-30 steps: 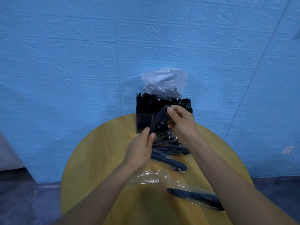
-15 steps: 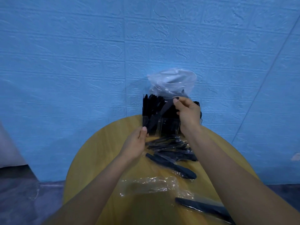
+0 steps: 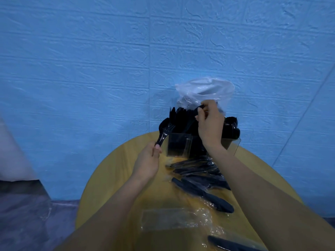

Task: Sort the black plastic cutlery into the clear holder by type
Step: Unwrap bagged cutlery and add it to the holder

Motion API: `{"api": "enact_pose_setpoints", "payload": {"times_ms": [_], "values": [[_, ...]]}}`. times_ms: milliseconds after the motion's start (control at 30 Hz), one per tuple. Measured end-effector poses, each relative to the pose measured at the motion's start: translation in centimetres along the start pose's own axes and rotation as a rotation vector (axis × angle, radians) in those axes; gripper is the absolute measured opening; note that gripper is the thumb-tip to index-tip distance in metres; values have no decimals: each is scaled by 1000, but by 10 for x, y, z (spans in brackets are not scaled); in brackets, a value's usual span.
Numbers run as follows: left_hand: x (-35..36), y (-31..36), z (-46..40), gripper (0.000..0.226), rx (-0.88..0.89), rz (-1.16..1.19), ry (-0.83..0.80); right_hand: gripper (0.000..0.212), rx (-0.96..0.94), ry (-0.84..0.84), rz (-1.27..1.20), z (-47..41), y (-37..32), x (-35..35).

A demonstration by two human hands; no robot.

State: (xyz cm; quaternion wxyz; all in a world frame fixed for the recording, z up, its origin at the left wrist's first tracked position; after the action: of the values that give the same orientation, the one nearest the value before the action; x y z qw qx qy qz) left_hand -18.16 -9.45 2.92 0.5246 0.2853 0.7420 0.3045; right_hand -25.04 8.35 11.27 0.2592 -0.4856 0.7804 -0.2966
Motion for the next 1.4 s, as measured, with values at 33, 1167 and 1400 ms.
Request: {"api": "enact_pose_setpoints", "payload": {"times_ms": [33,1167,1400], "values": [[1,1,0,27,6,3,-2,10,-18,-47,72,2,3,4],[58,58,2,28,148,75,-57,27,82,-79,-34,-2,38,-53],[62,56,2,28,151,76,-73,20,-140,-199,398,7,40,-36]]}}
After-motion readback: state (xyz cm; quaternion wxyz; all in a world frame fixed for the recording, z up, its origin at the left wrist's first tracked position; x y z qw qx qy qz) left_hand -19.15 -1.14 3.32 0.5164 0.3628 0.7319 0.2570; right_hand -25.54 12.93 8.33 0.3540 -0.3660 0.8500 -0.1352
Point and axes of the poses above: each hand's wrist, its own z-axis away from the middle knuckle, its own x-axis out of the palm, y = z × x, the point moved 4 cm from there along -z, towards the middle knuckle, and after that the axes turned 12 degrees about -z, right-handed, at the moved point
